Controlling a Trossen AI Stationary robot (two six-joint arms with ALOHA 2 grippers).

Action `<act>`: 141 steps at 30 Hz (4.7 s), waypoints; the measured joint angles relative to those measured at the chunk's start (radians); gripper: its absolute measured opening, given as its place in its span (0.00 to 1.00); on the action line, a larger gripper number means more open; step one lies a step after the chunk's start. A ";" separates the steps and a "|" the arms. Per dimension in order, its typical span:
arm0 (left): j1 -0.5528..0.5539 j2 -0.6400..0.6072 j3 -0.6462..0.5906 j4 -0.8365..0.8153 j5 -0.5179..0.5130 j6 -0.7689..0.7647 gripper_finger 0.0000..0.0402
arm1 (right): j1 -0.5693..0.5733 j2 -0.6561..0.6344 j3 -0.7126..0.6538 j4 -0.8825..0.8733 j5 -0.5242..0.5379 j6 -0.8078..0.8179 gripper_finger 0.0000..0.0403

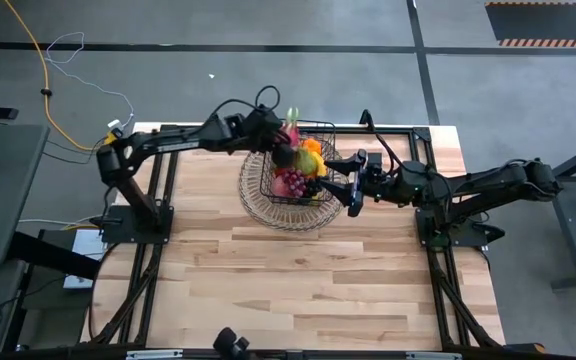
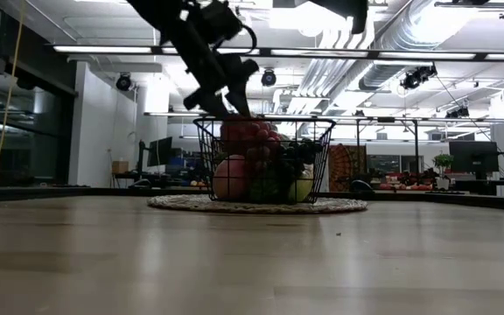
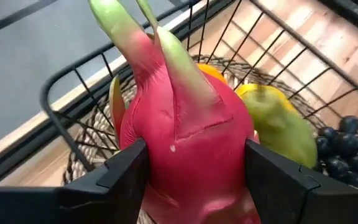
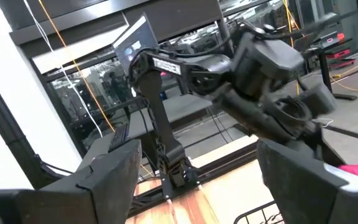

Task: Build produce basket
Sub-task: Put the pink dragon fruit into the black wire basket, then return to Home Position

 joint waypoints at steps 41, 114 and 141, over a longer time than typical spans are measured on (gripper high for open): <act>-0.237 -0.570 -0.219 0.382 0.042 0.112 0.90 | 0.000 0.000 0.000 -0.042 0.000 0.000 0.77; -0.506 -1.433 -1.105 0.637 -0.070 0.100 0.00 | 0.000 0.000 0.000 -0.200 -0.034 -0.085 0.77; -0.504 -1.681 -1.318 0.510 0.023 0.021 0.00 | 0.000 0.000 0.000 -0.239 -0.034 -0.015 0.77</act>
